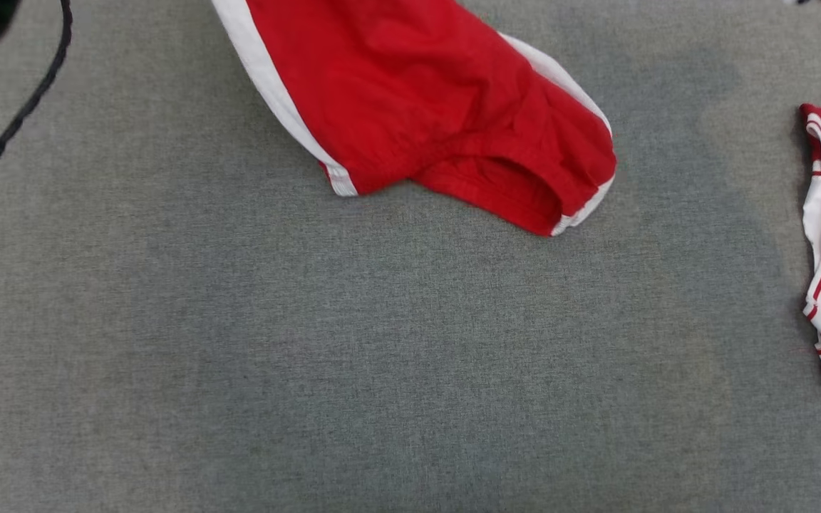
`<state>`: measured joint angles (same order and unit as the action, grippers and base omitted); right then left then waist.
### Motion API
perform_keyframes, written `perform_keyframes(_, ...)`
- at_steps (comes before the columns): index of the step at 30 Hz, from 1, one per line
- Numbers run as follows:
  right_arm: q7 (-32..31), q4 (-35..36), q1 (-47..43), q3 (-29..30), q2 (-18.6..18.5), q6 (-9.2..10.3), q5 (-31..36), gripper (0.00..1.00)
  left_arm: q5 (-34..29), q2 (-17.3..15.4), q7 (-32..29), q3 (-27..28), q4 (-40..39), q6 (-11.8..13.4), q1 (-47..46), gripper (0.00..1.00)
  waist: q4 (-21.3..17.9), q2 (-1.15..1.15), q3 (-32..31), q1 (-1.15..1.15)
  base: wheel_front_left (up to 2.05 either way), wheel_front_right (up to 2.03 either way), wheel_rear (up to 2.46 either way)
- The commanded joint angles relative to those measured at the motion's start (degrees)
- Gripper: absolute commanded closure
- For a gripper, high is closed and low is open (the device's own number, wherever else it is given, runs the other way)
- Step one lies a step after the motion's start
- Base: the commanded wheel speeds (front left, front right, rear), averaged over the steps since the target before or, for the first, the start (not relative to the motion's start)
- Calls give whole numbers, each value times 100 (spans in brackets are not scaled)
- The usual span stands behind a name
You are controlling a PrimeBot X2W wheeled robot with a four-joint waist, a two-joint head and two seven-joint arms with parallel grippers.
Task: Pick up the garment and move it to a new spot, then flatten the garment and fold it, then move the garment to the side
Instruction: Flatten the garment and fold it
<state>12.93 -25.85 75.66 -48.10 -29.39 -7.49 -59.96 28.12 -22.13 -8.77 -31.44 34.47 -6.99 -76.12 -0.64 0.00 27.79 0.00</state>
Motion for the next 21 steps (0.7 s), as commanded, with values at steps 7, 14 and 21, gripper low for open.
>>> perform_keyframes(7, 204, -302, 499, -434, 64, -3, -310, 62, 215, 138, -21, -286, 635, -40, -650, 100, -176, 0, 79, 0, 0, 0, 0)
perform_keyframes(14, 234, -230, -103, -856, 67, -3, -354, 0, 727, 48, -44, -887, 698, -47, 51, 100, -163, 0, -572, 0, 0, 0, 0)
perform_keyframes(21, 234, 331, -1551, -554, 48, -3, -222, 0, 1318, -507, 23, -1446, 63, -47, 1387, 100, -80, 0, -1560, 0, 0, 0, 0)
